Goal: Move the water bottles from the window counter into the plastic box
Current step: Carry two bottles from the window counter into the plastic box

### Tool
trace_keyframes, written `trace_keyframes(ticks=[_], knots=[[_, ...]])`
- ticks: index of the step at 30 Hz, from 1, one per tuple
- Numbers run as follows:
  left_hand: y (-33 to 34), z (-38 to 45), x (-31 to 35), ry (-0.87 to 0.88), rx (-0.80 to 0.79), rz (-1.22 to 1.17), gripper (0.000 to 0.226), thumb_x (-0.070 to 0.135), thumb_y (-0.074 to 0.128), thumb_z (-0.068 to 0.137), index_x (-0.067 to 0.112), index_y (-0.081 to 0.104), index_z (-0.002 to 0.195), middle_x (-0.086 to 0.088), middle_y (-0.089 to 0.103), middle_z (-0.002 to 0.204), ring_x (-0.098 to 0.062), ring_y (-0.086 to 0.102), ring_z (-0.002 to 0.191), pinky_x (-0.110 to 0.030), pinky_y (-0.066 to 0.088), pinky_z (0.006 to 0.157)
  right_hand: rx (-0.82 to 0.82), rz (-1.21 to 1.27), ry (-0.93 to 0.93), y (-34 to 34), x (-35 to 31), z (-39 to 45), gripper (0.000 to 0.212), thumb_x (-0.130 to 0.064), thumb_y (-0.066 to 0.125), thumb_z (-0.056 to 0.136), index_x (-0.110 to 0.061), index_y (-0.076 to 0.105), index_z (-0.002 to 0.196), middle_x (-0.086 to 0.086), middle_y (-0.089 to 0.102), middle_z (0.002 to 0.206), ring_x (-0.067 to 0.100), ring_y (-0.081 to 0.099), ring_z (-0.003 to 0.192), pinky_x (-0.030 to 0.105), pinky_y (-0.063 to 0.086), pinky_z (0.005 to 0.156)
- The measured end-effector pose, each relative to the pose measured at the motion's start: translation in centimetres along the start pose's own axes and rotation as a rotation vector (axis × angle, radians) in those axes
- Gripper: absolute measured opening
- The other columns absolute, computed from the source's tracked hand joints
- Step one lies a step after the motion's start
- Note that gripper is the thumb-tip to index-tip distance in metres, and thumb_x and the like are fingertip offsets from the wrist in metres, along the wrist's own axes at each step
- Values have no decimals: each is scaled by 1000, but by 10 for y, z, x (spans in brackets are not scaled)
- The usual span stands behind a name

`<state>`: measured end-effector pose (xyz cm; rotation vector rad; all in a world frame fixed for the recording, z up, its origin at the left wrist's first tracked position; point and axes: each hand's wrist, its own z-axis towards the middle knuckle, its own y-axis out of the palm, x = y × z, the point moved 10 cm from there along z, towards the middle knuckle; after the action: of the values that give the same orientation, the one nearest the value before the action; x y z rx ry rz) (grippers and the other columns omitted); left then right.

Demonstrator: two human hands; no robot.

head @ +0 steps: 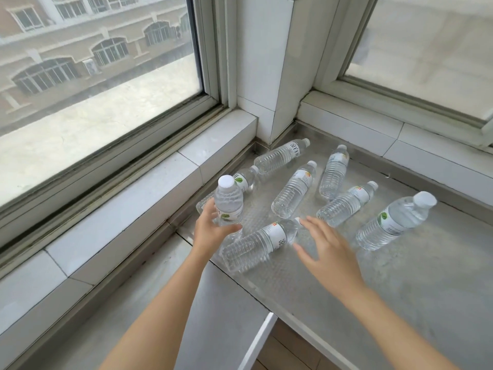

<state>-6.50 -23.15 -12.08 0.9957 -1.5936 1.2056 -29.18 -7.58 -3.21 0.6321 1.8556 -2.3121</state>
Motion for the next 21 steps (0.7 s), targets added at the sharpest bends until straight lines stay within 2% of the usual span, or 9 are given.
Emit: trace_keyframes(ticks=[4,7,10,12,14,16,18,21], knots=[[0,-8,5,13,97,4,82,15,92,59,28,54,130,21,59,111,-17,56,109,-41,46,97,80,70,78,-12,20,-9,51,-30,68,83,-21,53,131,-5,54,134,15,49,123,33,42,96],[5,-13,15,27,124,-35,80,12,92,60,22,54,130,11,60,112,-19,55,109,-38,46,94,216,175,263,-29,61,-31,51,-28,69,82,-23,51,130,-8,55,127,12,50,117,32,44,89],[12,-17,37,64,118,-42,79,18,93,58,25,54,126,3,63,117,-18,57,109,-35,48,90,385,257,465,-48,109,-65,54,-26,71,81,-25,49,130,-8,53,126,13,51,115,31,44,84],[20,-21,59,108,102,-23,76,21,93,58,29,55,123,4,65,115,-9,59,102,-26,46,82,503,324,563,-61,135,-84,57,-24,73,79,-26,47,129,-9,51,124,14,52,114,31,42,80],[31,-27,82,143,79,-6,74,23,93,59,31,55,122,5,65,113,3,56,95,-19,43,76,586,448,640,-68,160,-93,65,-20,75,77,-24,42,133,-12,47,123,15,52,116,31,40,83],[47,-33,99,172,44,4,76,27,94,58,33,55,122,7,65,112,3,56,96,-23,46,79,602,609,660,-66,181,-90,75,-14,77,76,-21,36,139,-8,44,131,16,50,119,28,37,93],[65,-40,110,187,11,11,77,30,94,56,36,55,122,10,66,110,-5,59,99,-29,49,83,559,716,659,-60,198,-78,83,-11,79,74,-20,31,143,0,43,140,18,47,123,29,36,100],[91,-50,116,182,-19,20,73,28,93,59,39,53,119,17,64,105,-4,57,99,-27,45,82,485,761,630,-53,212,-56,89,-12,81,72,-21,28,144,3,42,142,19,45,125,32,36,103]])
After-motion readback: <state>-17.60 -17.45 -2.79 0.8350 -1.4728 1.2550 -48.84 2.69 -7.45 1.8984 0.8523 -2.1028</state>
